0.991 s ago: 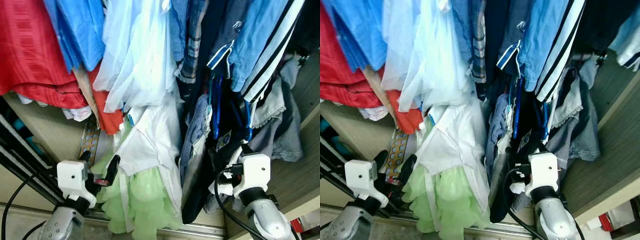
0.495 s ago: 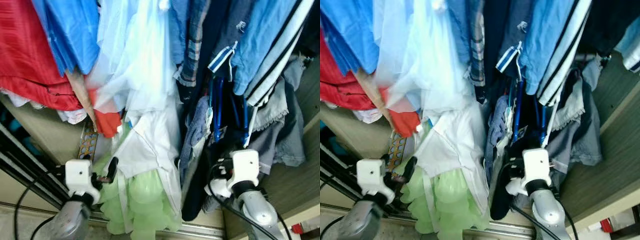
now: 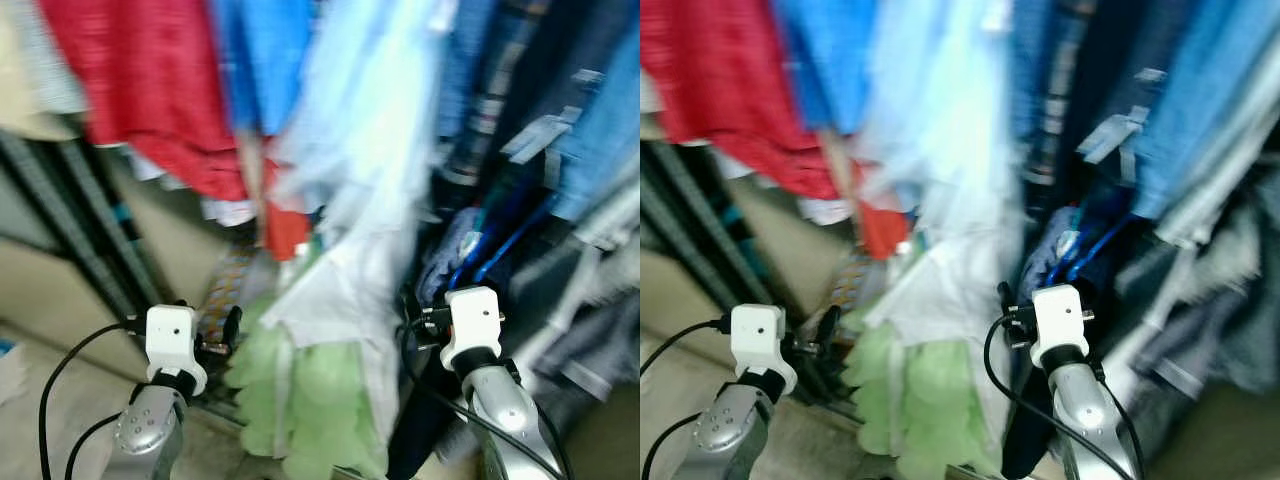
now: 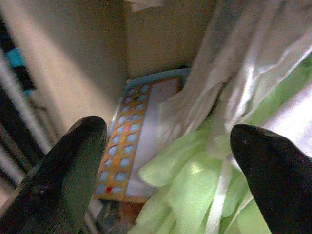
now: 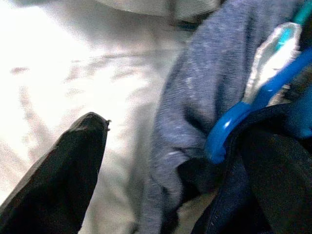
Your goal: Clean up the room
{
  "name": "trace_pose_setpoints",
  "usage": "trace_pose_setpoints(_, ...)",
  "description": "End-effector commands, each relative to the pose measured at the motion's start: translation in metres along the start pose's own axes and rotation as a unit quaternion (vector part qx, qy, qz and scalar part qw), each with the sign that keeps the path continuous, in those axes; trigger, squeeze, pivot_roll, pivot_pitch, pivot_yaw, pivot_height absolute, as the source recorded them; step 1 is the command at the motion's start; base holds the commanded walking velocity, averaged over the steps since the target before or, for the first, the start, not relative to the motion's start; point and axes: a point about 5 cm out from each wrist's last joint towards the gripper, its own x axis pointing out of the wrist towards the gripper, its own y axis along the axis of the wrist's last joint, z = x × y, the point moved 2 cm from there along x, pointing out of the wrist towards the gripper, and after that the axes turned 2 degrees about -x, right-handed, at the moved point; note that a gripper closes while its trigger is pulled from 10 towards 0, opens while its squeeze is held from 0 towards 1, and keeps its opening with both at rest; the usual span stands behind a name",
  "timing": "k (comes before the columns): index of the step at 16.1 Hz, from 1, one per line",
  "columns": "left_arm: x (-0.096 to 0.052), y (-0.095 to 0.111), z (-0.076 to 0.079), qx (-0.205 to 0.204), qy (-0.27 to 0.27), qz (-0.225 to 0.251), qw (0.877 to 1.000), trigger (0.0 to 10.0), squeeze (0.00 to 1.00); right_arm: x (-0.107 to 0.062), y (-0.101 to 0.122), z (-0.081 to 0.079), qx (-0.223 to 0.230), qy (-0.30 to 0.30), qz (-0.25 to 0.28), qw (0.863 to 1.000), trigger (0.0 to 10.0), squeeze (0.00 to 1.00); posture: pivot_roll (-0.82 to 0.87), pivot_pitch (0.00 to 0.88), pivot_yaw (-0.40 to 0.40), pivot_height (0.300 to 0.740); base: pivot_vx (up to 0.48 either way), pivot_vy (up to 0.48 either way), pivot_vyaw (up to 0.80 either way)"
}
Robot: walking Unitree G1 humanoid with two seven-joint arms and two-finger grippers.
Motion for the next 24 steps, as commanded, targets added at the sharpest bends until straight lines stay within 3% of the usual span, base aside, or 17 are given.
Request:
trace_pose_setpoints(1, -0.003, 0.000, 0.004, 0.000, -0.010, 0.006, 1.000, 10.0, 0.00, -0.004, -0.001, -0.005, 0.001, 0.011, 0.002, 1.000, 10.0, 0.00, 0.05, 0.000, 0.018, 0.740, 0.000, 0.000, 0.80)
trace_pose_setpoints(4, -0.006, -0.002, 0.021, -0.006, -0.054, 0.005, 0.999, 10.0, 0.00, -0.014, -0.008, -0.005, -0.003, 0.011, -0.007, 1.000, 10.0, 0.00, 0.04, 0.010, 0.018, 0.740, 0.000, 0.000, 0.27)
trace_pose_setpoints(6, -0.012, -0.009, 0.033, -0.004, -0.110, -0.025, 0.994, 10.0, 0.00, -0.031, -0.015, 0.004, -0.015, 0.006, -0.020, 1.000, 10.0, 0.00, 0.04, 0.013, 0.015, 0.740, 0.000, 0.000, 0.00)
trace_pose_setpoints(8, -0.022, -0.009, 0.028, -0.016, -0.117, -0.031, 0.992, 10.0, 0.00, -0.050, -0.021, 0.012, -0.033, 0.002, -0.032, 0.999, 10.0, 0.00, 0.03, 0.023, 0.015, 0.740, 0.000, 0.000, 0.00)
trace_pose_setpoints(10, -0.039, -0.010, 0.009, -0.019, -0.079, -0.012, 0.997, 10.0, 0.00, -0.071, -0.024, 0.025, -0.045, -0.016, -0.046, 0.998, 10.0, 0.00, 0.03, 0.036, 0.021, 0.740, 0.000, 0.000, 0.00)
trace_pose_setpoints(12, -0.048, -0.008, -0.007, -0.029, -0.035, -0.001, 0.999, 10.0, 0.00, -0.075, -0.021, 0.027, -0.043, -0.020, -0.044, 0.998, 10.0, 0.00, 0.03, 0.049, 0.021, 0.740, 0.000, 0.000, 0.00)
trace_pose_setpoints(14, -0.054, -0.005, -0.013, -0.012, -0.018, 0.002, 1.000, 10.0, 0.00, -0.076, -0.015, 0.028, -0.046, -0.016, -0.032, 0.998, 10.0, 0.00, 0.04, 0.056, 0.016, 0.740, 0.000, 0.000, 0.00)
trace_pose_setpoints(16, -0.057, -0.005, -0.013, -0.010, -0.019, 0.002, 1.000, 10.0, 0.00, -0.074, -0.012, 0.027, -0.049, -0.009, -0.026, 0.998, 10.0, 0.00, 0.04, 0.054, 0.013, 0.740, 0.000, 0.000, 0.00)
trace_pose_setpoints(24, -0.056, -0.007, -0.007, -0.010, -0.026, 0.003, 1.000, 10.0, 0.00, -0.074, -0.021, 0.024, -0.045, 0.011, -0.042, 0.998, 10.0, 0.00, 0.04, 0.054, 0.010, 0.740, 0.000, 0.000, 0.80)
